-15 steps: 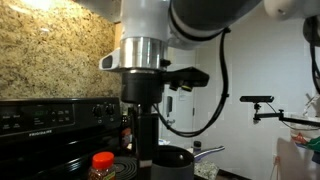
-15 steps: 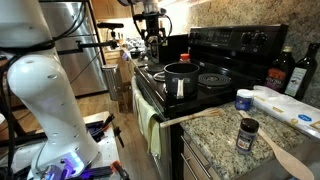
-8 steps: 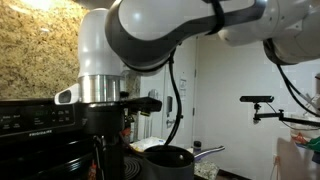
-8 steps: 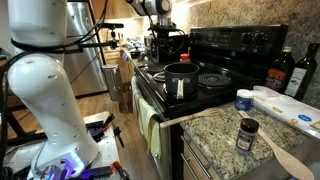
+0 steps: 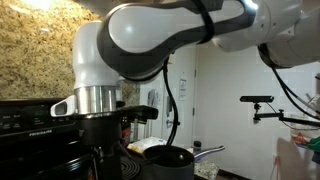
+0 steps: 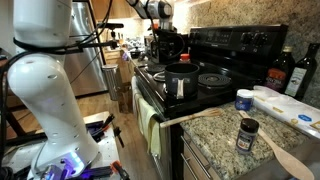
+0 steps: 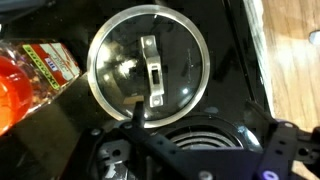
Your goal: Put the lid on the pot
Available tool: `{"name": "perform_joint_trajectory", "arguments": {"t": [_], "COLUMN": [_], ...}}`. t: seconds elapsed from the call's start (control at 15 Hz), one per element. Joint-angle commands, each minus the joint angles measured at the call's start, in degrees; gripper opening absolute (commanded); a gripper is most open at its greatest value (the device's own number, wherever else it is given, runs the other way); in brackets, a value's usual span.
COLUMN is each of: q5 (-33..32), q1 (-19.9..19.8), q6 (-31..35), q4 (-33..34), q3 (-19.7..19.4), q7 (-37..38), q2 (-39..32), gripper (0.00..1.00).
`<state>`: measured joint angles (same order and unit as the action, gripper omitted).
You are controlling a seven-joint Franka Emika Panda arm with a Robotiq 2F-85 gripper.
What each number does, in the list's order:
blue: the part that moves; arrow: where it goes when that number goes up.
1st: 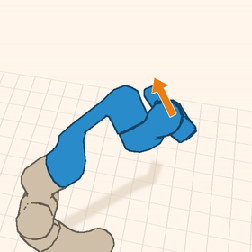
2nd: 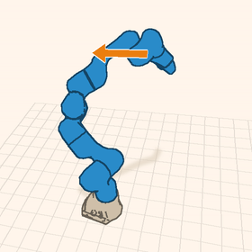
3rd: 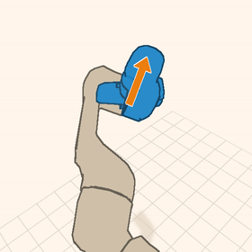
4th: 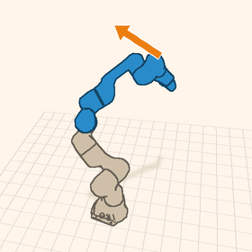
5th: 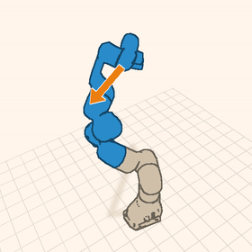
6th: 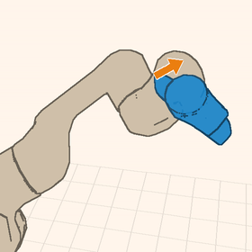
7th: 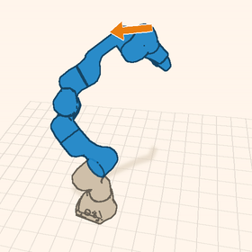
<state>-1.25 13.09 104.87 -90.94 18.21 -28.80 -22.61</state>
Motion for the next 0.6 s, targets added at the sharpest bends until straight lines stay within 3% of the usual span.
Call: {"name": "perform_joint_trajectory", "arguments": {"t": [0.0,0.33,0.53], "q5": [0.2,0.6,1.3], "q1": [0.5,0.4,-0.2], "q6": [-0.2,-1.7,0.3], "q4": [0.3,0.7,-2.7], "q3": [-0.6,-0.4,-0.2], "q7": [0.0,-0.6,-1.8], "q2": [-0.2,0.4,2.2], "gripper": [1.00,1.00,1.00]}}
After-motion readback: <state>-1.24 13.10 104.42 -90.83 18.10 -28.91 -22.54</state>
